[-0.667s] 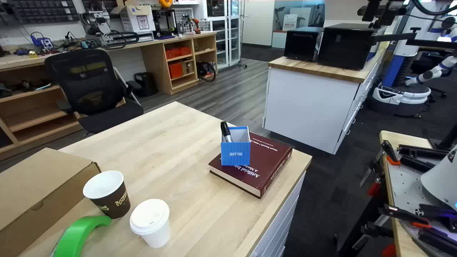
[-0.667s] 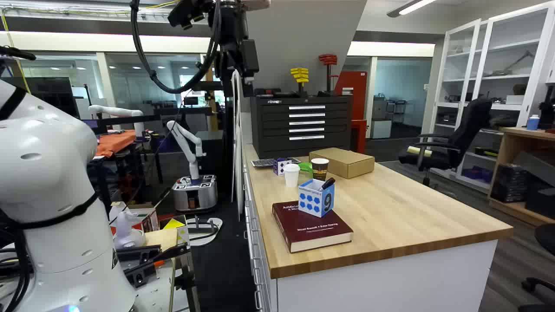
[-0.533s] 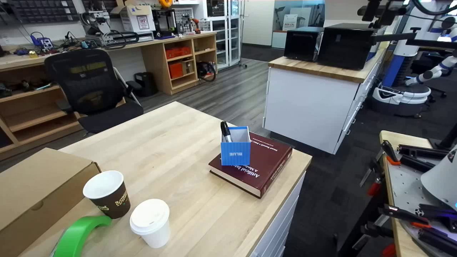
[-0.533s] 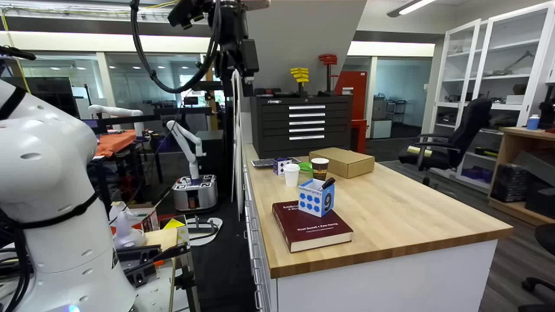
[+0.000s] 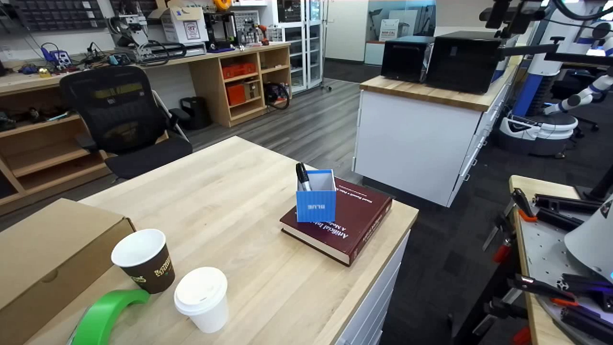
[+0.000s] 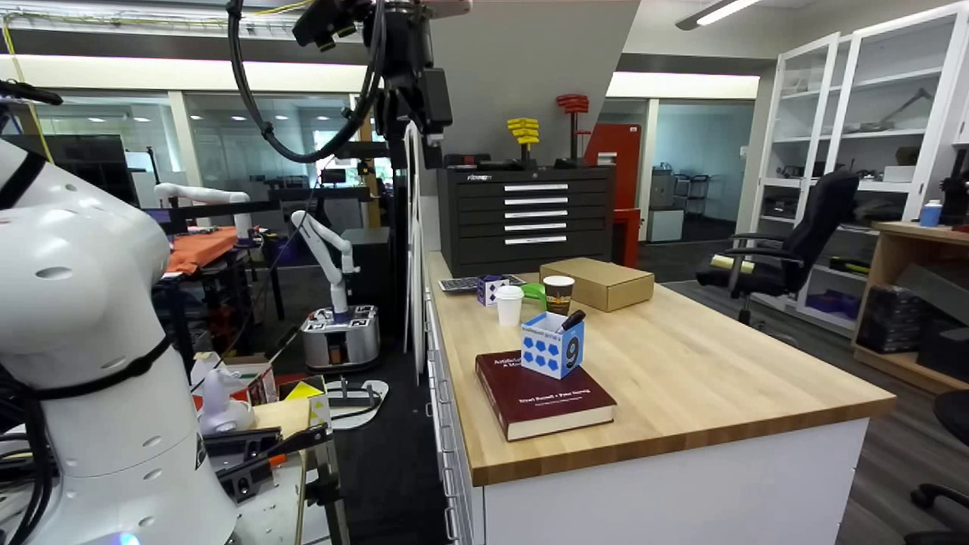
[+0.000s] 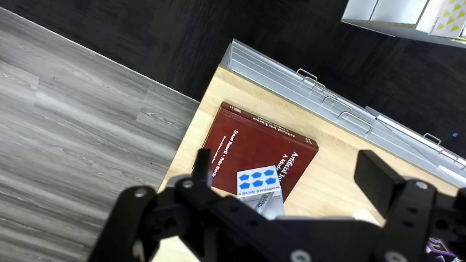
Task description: Remove the black marker from the blue and white box and place it on top of the maroon book
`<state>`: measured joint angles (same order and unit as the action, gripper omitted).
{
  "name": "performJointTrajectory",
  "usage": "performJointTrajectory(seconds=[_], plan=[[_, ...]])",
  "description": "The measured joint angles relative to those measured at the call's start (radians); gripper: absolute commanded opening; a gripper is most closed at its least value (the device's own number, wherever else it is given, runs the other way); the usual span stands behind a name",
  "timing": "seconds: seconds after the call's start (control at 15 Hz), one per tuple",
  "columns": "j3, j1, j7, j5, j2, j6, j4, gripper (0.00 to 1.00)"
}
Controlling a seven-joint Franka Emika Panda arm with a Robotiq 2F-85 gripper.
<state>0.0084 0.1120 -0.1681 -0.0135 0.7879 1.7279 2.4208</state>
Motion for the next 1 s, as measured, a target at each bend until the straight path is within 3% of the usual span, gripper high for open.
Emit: performJointTrajectory(seconds=[0.6,1.0], plan=[[0.004,0.002,-0.013,0.003,-0.033,0.009,-0.01,1.0],[0.031,0.013,-0.065,0.008,-0.227,0.123,-0.099,1.0]])
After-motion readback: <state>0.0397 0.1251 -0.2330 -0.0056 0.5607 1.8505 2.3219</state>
